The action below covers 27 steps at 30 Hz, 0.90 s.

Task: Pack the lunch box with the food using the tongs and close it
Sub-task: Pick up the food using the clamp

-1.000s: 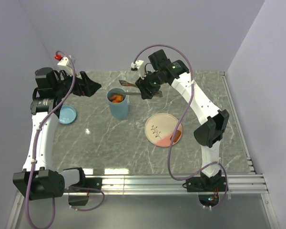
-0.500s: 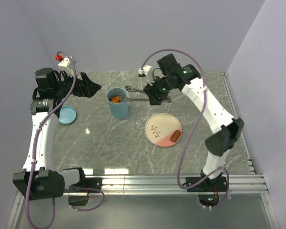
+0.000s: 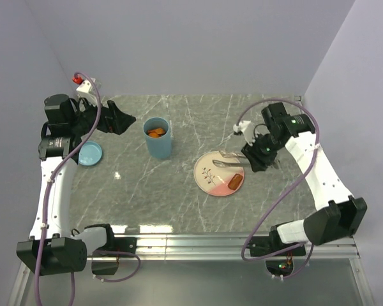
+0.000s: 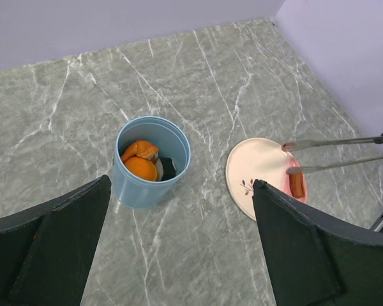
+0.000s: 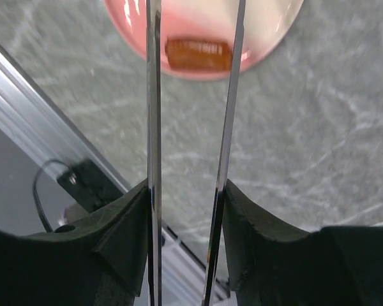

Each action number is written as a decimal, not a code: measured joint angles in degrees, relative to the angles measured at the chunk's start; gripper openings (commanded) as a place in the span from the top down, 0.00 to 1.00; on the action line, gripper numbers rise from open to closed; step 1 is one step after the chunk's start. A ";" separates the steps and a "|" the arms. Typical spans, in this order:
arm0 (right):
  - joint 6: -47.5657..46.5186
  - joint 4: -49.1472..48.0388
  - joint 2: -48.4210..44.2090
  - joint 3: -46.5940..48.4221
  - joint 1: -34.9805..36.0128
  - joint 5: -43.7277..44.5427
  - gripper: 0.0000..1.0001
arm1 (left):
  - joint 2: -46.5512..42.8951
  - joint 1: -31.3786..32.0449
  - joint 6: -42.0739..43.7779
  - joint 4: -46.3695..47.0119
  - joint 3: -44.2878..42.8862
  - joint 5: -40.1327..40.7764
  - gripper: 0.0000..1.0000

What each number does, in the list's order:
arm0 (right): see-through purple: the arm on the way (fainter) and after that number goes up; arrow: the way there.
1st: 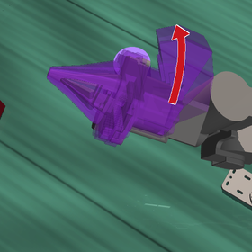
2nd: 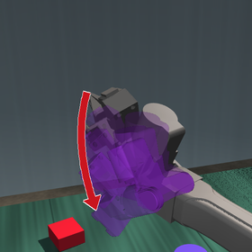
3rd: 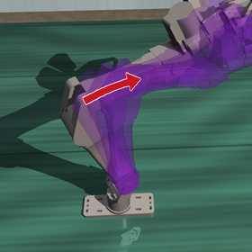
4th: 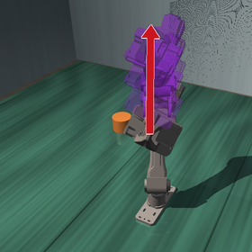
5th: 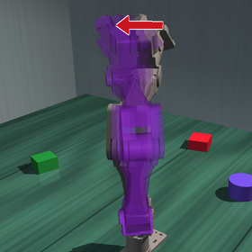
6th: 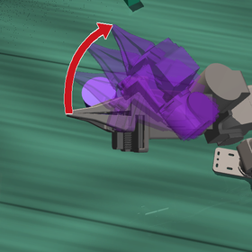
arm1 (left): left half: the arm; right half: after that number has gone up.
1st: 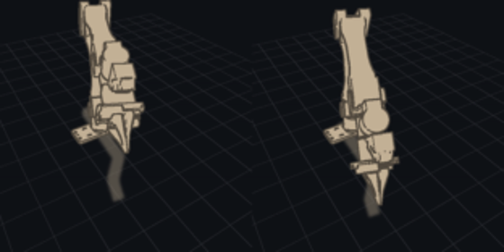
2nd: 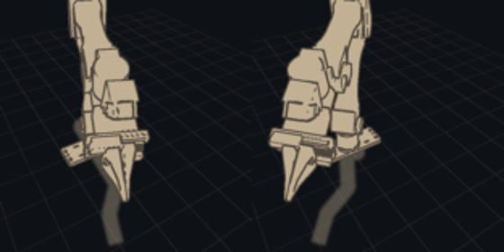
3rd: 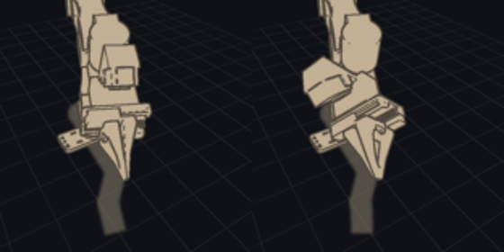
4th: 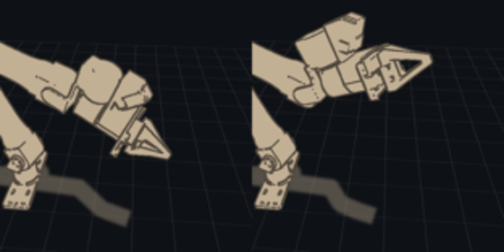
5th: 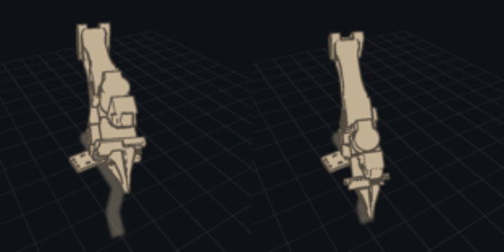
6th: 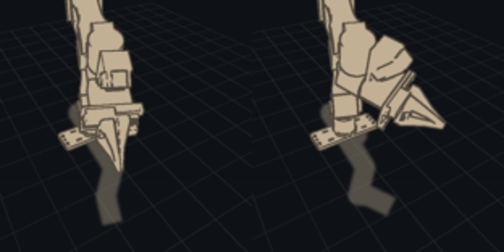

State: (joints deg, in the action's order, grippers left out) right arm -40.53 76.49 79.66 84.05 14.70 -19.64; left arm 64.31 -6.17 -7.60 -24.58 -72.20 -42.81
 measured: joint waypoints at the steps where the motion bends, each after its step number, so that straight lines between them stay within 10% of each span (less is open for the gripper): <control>1: -1.22 0.44 -1.20 -1.84 -0.83 0.59 0.49 | 0.02 0.00 0.00 -0.02 0.00 -0.13 0.01; 27: -19.26 0.92 -8.94 -16.28 -3.74 13.25 0.48 | -1.33 -0.02 1.95 -0.96 0.33 -0.96 0.01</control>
State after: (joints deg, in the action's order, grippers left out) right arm -59.79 77.41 70.72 67.77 10.96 -6.39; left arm 62.98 -6.20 -5.65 -25.54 -71.88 -43.77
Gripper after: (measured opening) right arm 0.523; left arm 0.994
